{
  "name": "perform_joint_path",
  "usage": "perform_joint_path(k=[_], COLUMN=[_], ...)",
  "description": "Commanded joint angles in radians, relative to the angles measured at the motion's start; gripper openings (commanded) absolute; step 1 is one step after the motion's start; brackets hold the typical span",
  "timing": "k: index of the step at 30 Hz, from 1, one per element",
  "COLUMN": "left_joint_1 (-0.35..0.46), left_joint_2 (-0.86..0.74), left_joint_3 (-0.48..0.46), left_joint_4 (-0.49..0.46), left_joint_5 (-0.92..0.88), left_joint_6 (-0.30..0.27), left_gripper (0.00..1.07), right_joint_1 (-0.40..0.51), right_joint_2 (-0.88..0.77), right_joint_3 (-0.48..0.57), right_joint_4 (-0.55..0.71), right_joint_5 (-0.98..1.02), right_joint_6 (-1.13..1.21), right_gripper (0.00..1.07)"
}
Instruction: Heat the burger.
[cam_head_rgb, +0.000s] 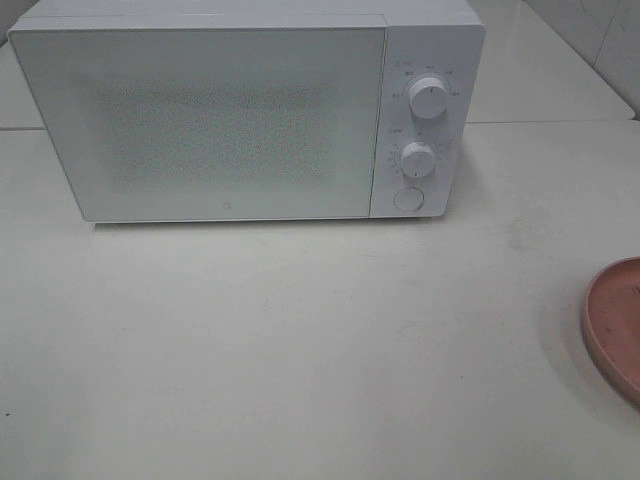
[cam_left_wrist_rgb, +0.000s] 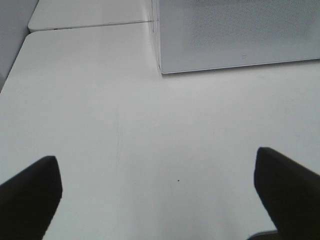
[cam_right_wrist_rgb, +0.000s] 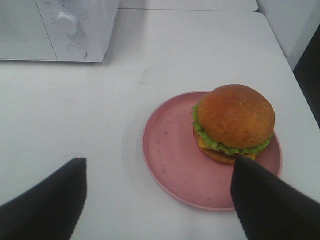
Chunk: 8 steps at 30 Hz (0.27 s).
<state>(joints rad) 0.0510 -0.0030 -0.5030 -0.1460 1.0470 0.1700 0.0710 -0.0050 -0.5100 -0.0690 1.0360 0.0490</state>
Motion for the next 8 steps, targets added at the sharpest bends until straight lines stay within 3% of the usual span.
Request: perform_joint_path(k=[1,8], left_joint_1=[-0.002,-0.002], left_joint_2=[-0.031,-0.031], left_joint_3=[0.004,0.004], left_joint_4=[0.004,0.004], left_joint_5=[-0.014,-0.014], left_joint_6=[-0.003,-0.003], left_gripper=[1.00,1.00], right_joint_1=[-0.006,-0.006], right_joint_2=[-0.022,-0.022], right_joint_3=[0.004,0.004], right_joint_4=[0.002,0.002], right_joint_5=[-0.004,-0.004], right_joint_6=[-0.005,-0.005], right_gripper=[0.76,0.76])
